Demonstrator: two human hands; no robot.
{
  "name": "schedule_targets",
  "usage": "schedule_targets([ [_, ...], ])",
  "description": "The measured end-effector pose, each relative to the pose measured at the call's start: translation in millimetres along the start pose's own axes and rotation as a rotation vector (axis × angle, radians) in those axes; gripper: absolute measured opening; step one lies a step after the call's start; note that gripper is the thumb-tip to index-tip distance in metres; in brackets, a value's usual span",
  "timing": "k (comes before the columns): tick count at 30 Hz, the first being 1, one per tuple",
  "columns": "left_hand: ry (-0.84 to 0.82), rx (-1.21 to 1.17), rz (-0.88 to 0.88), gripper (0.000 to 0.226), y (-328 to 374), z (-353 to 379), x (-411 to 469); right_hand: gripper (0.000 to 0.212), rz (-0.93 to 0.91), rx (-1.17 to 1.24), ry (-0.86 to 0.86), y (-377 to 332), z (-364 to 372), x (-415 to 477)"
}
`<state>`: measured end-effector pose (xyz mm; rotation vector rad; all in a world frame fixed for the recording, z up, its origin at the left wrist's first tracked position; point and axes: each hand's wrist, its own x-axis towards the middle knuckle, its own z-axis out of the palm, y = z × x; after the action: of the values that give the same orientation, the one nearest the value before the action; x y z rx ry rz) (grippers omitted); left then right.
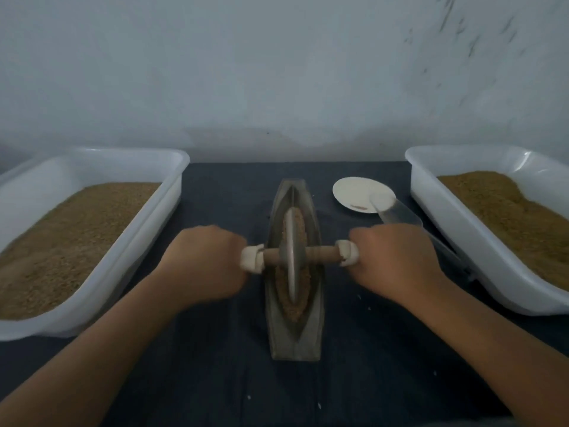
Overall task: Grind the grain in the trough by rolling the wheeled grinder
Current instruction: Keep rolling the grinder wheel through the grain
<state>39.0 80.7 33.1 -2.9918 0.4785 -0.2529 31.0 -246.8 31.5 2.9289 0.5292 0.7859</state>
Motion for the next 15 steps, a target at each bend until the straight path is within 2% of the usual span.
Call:
schedule_targets([
  [4, -0.065, -0.023, -0.07, 0.027, 2.0, -4.3, 35.9, 0.037, 0.049, -0.123, -0.038, 4.6, 19.1, 31.2],
  [9, -0.071, -0.017, -0.116, 0.036, 5.4, -23.6, 91.8, 0.05, 0.203, -0.087, -0.023, 9.3, 35.0, 73.7],
  [13, -0.089, 0.038, -0.009, 0.023, 8.3, -30.0, 55.4, 0.044, 0.178, -0.026, -0.156, 6.9, 26.4, 31.4],
  [15, -0.048, 0.058, 0.049, 0.024, 7.0, -26.2, 20.2, 0.041, 0.128, -0.027, -0.14, 5.1, 17.1, 0.4],
])
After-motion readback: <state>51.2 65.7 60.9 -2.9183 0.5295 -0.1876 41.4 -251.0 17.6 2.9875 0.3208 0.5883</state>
